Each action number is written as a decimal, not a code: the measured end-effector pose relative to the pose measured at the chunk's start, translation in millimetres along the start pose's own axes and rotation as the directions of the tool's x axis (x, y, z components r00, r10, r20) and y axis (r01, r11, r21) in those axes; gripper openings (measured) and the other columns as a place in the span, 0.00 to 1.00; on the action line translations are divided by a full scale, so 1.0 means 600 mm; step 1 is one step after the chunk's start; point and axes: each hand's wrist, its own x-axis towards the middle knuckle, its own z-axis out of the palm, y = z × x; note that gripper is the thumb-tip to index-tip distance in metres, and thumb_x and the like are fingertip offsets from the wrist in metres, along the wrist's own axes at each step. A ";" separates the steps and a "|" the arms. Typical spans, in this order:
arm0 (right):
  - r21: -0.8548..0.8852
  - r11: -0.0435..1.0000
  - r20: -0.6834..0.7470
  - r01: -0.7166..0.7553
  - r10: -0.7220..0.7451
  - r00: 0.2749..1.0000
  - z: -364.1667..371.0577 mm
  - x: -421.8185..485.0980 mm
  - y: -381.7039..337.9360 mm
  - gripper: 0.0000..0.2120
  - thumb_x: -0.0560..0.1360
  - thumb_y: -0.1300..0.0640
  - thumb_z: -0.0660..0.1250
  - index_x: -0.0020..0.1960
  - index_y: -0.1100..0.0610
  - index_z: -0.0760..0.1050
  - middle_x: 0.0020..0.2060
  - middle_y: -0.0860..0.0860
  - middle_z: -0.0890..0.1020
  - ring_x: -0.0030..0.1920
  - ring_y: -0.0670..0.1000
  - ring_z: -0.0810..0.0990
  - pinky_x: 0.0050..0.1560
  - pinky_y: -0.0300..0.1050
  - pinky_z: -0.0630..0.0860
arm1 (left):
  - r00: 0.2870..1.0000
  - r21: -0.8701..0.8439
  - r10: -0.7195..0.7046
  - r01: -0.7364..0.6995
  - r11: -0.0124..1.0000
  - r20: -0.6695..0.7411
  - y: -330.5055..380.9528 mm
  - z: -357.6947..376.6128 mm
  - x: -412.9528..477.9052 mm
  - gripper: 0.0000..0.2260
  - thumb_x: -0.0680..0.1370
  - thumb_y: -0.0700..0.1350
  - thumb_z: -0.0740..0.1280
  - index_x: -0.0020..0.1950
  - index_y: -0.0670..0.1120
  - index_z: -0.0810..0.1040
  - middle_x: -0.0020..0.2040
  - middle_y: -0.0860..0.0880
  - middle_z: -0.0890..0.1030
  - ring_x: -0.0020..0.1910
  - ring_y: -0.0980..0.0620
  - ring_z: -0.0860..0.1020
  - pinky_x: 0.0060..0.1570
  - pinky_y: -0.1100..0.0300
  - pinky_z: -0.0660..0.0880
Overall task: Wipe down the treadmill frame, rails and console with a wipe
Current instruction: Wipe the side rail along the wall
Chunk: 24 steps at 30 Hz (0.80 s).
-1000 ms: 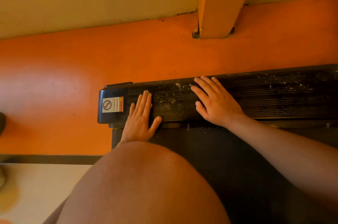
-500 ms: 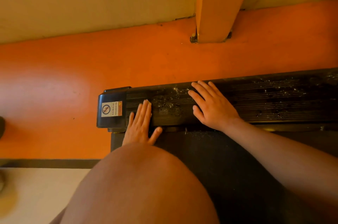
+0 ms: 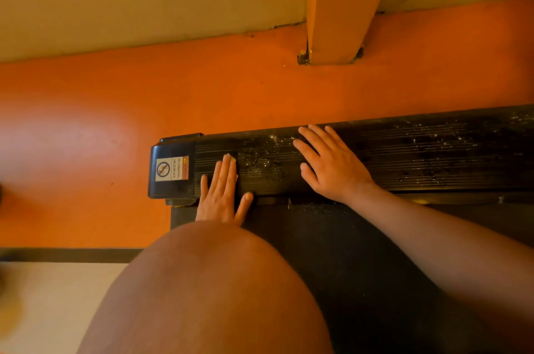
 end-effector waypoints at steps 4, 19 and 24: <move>-0.006 1.000 -0.012 0.002 -0.002 1.000 0.002 0.001 0.002 0.26 0.84 0.48 0.53 0.78 0.58 0.67 0.79 0.59 0.64 0.80 0.59 0.59 0.81 0.59 0.55 | 1.000 0.009 0.002 -0.002 1.000 0.026 -0.011 0.006 -0.005 0.33 0.83 0.66 0.44 0.83 0.51 0.42 0.83 0.53 0.42 0.82 0.54 0.40 0.79 0.44 0.41; -0.008 1.000 -0.015 0.005 -0.005 1.000 0.004 0.000 0.002 0.26 0.83 0.48 0.53 0.78 0.58 0.67 0.79 0.59 0.64 0.81 0.59 0.58 0.80 0.60 0.56 | 0.996 0.027 0.033 -0.036 0.999 0.088 -0.011 0.008 -0.022 0.34 0.83 0.66 0.46 0.82 0.53 0.36 0.83 0.55 0.37 0.81 0.54 0.38 0.78 0.44 0.39; -0.013 1.000 -0.013 0.003 -0.004 1.000 0.007 0.000 0.003 0.26 0.84 0.47 0.53 0.78 0.58 0.67 0.79 0.59 0.65 0.81 0.59 0.58 0.80 0.60 0.56 | 0.994 0.098 0.067 -0.075 0.992 0.083 -0.017 -0.040 0.105 0.35 0.82 0.68 0.40 0.83 0.50 0.38 0.83 0.51 0.40 0.81 0.54 0.39 0.79 0.43 0.38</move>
